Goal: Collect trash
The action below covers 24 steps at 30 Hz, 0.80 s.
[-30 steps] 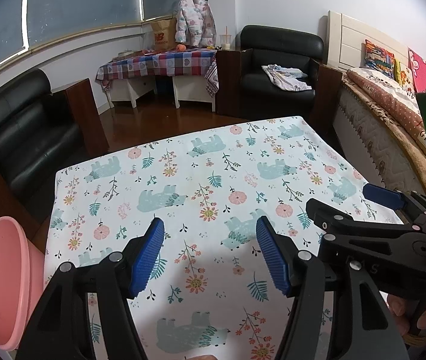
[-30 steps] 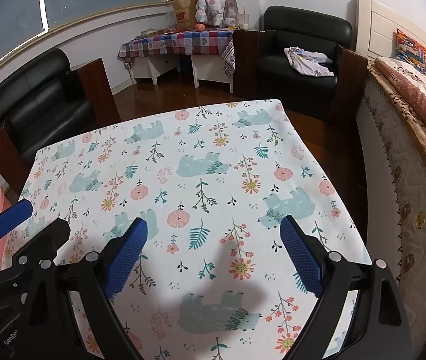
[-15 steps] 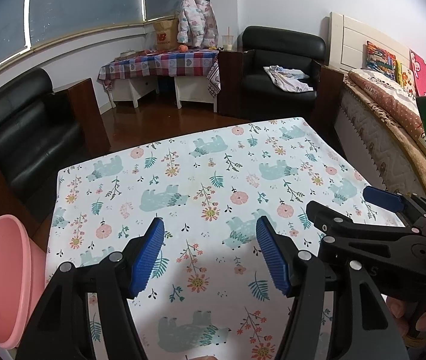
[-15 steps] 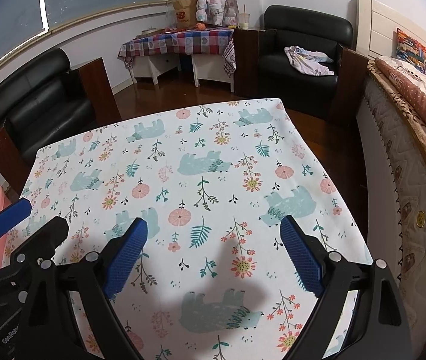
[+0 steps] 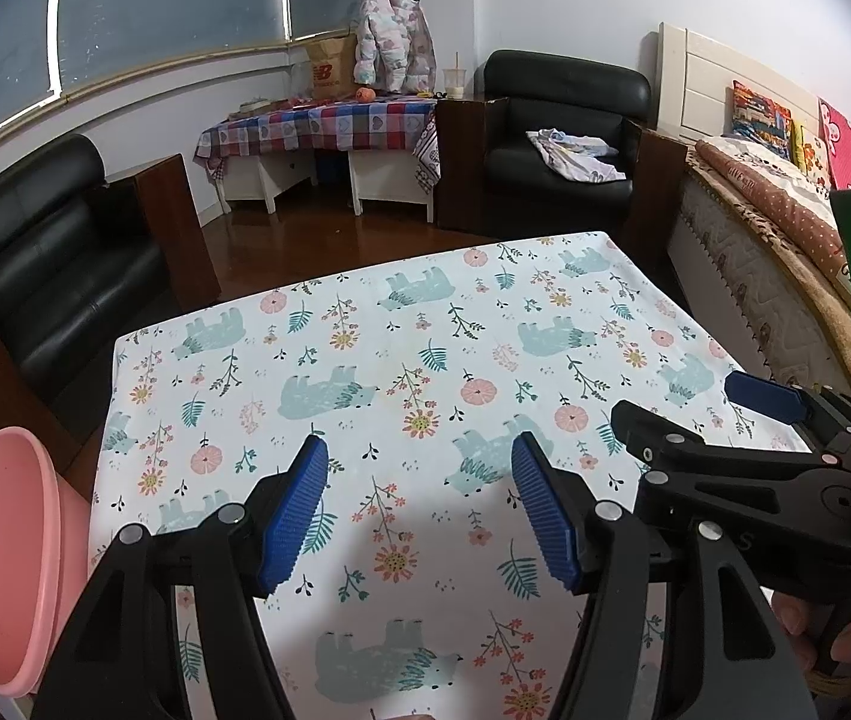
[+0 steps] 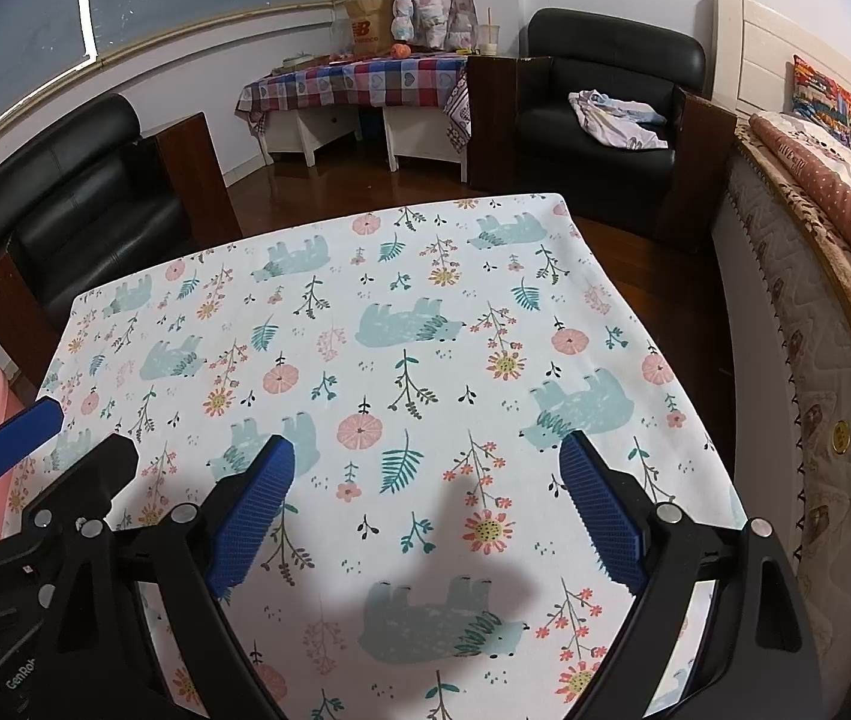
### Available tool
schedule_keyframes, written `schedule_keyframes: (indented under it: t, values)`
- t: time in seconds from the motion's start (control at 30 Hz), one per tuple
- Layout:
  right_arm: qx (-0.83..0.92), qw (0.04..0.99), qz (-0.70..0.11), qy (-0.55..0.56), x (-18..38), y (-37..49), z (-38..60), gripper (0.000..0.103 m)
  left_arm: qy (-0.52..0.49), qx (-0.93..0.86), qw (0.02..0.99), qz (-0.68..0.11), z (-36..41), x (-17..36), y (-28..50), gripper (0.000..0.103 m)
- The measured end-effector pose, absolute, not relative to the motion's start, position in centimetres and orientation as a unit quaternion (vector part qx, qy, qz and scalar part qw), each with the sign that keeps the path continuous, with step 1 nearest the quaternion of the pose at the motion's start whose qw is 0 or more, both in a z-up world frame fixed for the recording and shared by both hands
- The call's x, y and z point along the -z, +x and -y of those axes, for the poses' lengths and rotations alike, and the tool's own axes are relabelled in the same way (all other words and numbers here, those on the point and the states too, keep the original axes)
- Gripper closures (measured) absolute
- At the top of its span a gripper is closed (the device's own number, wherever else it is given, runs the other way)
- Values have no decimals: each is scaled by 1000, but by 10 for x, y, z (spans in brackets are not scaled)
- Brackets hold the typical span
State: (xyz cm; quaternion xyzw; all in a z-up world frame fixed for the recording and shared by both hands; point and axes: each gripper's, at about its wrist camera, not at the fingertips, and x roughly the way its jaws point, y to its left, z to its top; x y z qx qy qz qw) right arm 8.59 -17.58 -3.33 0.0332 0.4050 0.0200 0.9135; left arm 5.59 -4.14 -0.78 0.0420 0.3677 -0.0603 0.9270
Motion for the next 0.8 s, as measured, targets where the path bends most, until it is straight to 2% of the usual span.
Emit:
schedule_keyframes:
  t: [0.8]
  values:
    - [-20,913,-407,35,37,85,178,12,39,60,926,-371,42,11,56,40]
